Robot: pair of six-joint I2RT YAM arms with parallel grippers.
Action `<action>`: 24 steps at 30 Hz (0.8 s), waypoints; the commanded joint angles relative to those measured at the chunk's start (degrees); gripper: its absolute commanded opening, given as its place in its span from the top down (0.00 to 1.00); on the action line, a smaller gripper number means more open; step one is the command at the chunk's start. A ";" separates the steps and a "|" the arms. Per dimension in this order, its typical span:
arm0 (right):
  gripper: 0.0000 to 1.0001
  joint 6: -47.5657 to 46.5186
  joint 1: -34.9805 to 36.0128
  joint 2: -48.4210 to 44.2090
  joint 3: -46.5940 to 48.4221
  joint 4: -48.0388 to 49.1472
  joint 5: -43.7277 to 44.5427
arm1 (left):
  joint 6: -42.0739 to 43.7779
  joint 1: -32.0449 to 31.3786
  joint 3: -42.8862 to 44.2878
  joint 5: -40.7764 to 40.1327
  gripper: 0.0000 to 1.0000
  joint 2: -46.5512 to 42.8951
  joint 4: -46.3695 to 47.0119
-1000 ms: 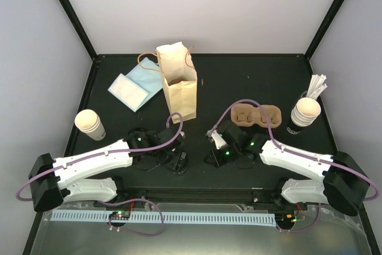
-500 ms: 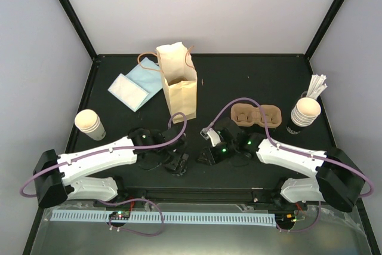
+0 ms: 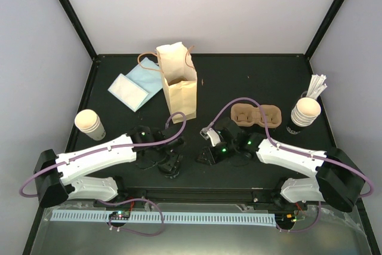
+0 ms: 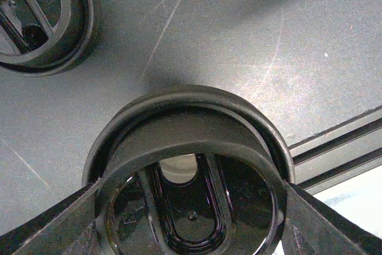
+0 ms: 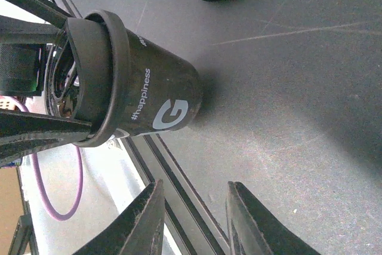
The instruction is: Pack the takeout coffee
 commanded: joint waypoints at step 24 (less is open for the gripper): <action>0.63 0.25 -11.29 -5.05 -0.82 1.50 7.35 | 8.94 5.06 17.34 -8.43 0.28 20.94 8.35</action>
